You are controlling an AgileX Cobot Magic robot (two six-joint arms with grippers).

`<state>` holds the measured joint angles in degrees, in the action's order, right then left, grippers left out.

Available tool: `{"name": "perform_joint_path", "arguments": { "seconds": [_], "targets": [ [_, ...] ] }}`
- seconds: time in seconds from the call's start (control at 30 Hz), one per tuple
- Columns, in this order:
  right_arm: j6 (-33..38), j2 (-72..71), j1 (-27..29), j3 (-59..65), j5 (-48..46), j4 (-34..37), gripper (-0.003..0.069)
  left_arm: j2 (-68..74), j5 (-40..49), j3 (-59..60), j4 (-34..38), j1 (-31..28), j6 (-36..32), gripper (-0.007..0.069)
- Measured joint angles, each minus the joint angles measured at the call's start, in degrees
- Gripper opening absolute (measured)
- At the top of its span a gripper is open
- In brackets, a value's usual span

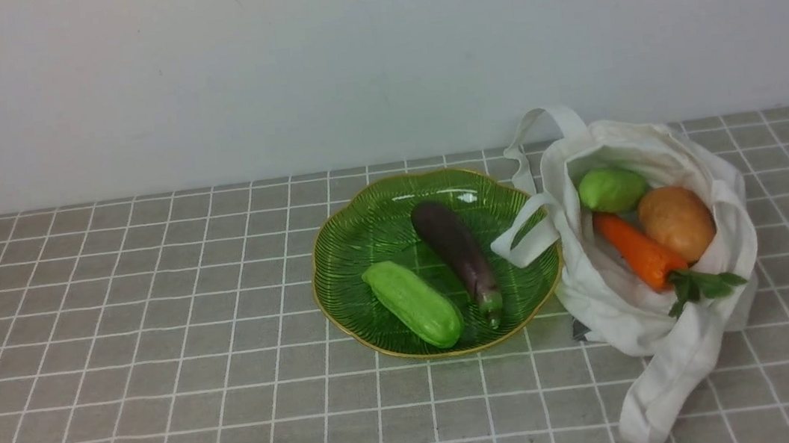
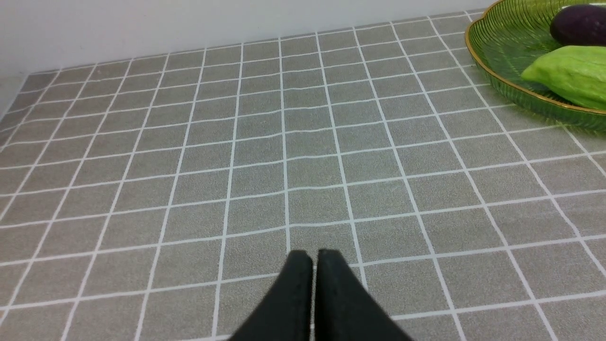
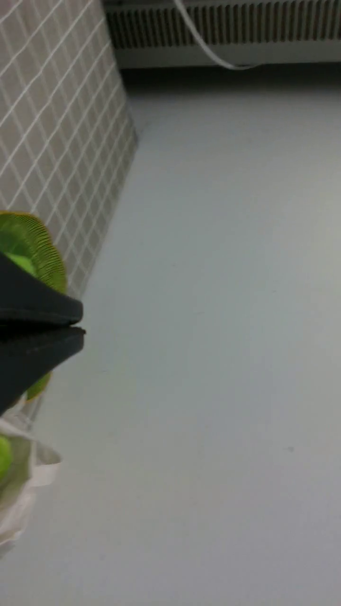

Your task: Take vegetables from bag on grey coffee tablecloth place on plate.

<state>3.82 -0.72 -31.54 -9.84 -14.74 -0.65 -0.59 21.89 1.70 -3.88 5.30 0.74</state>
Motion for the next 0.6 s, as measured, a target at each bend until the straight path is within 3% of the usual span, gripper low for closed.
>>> {"name": "perform_joint_path", "arguments": {
  "seconds": [0.13, 0.4, 0.6],
  "targets": [
    [1.3, 0.0, 7.4, 5.7, -0.3, 3.0, -0.0015, 0.0, 0.0, 0.0, 0.0, 0.0, 0.0, -0.0005],
    [1.3, 0.0, 22.3, 11.5, -0.8, 2.0, -0.0015, 0.0, 0.0, 0.0, 0.0, 0.0, 0.0, -0.0005],
    [1.3, 0.0, 27.4, 11.5, -1.6, -0.1, -0.0015, 0.0, 0.0, 0.0, 0.0, 0.0, 0.0, -0.0005]
  ]
}}
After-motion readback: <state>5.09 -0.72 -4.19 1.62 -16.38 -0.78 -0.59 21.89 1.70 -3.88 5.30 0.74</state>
